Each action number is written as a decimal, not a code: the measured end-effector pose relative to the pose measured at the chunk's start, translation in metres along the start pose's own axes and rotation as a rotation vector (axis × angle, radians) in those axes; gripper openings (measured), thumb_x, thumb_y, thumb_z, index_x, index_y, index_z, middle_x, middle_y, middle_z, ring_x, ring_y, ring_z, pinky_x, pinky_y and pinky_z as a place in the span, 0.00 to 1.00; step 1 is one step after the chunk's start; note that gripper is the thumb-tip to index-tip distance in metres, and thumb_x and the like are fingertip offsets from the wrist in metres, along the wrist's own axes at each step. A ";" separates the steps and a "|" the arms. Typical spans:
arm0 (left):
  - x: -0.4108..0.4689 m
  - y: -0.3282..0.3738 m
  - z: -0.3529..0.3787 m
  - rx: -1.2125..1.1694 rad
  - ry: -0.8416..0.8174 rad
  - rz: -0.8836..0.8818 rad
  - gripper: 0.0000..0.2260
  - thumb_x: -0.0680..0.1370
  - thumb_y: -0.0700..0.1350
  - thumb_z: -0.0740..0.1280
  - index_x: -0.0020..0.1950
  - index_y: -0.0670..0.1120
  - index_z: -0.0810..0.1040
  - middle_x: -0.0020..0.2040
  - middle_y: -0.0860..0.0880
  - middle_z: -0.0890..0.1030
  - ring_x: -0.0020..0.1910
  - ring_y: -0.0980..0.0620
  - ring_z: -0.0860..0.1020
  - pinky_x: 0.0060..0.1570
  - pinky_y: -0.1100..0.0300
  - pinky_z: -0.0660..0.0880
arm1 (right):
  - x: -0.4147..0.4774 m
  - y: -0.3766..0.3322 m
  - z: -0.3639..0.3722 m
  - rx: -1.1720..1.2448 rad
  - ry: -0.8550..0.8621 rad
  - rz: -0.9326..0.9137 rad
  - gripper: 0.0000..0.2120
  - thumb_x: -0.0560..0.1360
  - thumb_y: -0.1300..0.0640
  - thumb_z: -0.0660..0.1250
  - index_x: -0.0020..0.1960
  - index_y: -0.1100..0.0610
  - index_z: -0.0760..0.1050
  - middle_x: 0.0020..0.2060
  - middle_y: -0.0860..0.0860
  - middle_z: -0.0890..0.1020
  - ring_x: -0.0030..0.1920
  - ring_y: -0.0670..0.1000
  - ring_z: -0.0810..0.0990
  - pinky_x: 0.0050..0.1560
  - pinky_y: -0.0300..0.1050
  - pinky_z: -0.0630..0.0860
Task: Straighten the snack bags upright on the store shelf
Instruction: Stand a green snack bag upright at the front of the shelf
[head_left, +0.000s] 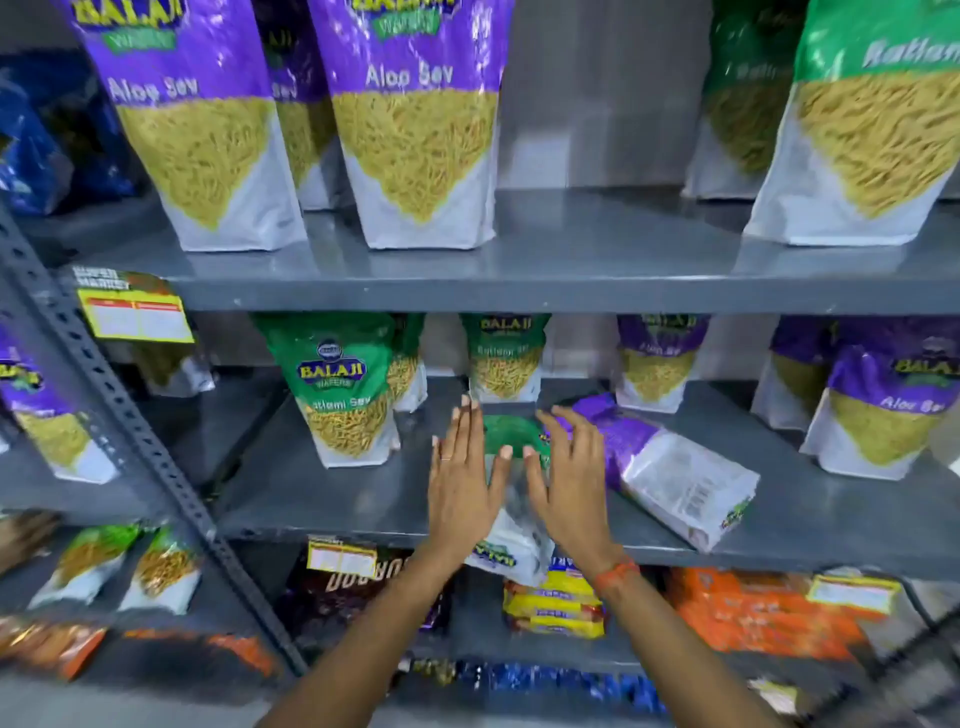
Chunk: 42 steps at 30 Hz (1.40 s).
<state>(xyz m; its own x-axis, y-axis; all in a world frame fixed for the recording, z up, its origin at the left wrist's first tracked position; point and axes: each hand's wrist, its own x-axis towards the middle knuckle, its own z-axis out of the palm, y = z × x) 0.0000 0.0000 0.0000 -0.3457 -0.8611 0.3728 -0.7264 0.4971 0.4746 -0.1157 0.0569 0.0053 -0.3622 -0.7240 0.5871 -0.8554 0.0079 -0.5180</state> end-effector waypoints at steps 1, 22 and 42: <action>0.008 -0.010 0.010 -0.106 -0.148 -0.155 0.28 0.80 0.55 0.52 0.76 0.44 0.48 0.78 0.44 0.51 0.77 0.48 0.50 0.75 0.48 0.50 | -0.003 0.009 0.016 -0.033 -0.138 0.125 0.23 0.76 0.52 0.62 0.67 0.63 0.69 0.65 0.65 0.72 0.65 0.63 0.69 0.69 0.56 0.65; 0.070 -0.077 0.037 -0.785 -0.010 -0.710 0.10 0.78 0.36 0.60 0.38 0.42 0.76 0.33 0.46 0.76 0.26 0.64 0.76 0.30 0.71 0.72 | 0.057 0.062 0.079 1.289 -0.132 1.141 0.09 0.79 0.68 0.54 0.52 0.61 0.71 0.38 0.57 0.77 0.37 0.52 0.75 0.42 0.41 0.73; 0.040 -0.013 0.077 -0.793 0.073 -0.413 0.17 0.76 0.42 0.66 0.62 0.39 0.70 0.59 0.40 0.72 0.58 0.44 0.73 0.62 0.48 0.72 | 0.057 0.072 0.095 0.836 -0.005 0.702 0.14 0.74 0.76 0.57 0.51 0.62 0.75 0.43 0.51 0.81 0.38 0.35 0.79 0.46 0.33 0.76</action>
<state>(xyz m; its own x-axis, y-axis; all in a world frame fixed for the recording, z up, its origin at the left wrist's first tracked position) -0.0496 -0.0491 -0.0528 -0.0893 -0.9922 0.0873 -0.1516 0.1002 0.9834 -0.1623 -0.0494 -0.0579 -0.6677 -0.7444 -0.0058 0.0641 -0.0498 -0.9967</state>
